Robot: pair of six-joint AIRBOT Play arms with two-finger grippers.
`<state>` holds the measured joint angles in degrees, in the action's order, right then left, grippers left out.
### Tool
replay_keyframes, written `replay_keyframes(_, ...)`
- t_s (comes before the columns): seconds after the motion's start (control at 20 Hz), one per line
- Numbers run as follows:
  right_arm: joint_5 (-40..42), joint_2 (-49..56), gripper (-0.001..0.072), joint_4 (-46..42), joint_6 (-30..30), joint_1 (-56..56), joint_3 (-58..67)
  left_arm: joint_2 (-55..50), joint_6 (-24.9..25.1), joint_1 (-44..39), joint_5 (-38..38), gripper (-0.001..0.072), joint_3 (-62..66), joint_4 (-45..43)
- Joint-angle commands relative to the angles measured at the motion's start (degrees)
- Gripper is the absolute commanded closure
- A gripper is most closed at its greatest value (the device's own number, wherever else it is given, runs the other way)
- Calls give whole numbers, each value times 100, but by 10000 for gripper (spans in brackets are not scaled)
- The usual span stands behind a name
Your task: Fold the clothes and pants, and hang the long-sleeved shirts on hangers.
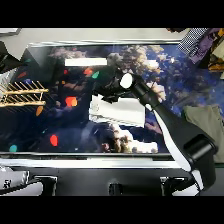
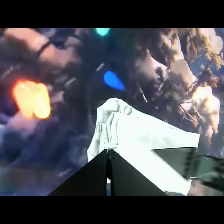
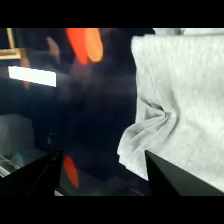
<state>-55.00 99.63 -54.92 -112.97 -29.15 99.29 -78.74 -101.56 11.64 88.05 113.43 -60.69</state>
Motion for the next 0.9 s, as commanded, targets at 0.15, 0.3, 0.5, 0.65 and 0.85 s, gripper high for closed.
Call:
replay_keyframes(0.15,-1325,-964,81,127,868,1744,0,-2,2,7,0,688,-2,0)
replay_keyframes(0.3,-2376,-1064,53,120,1482,3040,-17,-2,24,9,0,688,-2,-2)
replay_keyframes(0.5,-2293,-1064,53,389,2124,4107,-890,-2,306,9,0,687,-2,-2)
replay_keyframes(0.65,-1915,-1027,53,697,2817,4253,-2004,-2,365,7,0,687,-2,0)
replay_keyframes(0.85,-1493,-791,54,1355,3665,4251,-3259,-4,365,7,-2,688,-2,0)
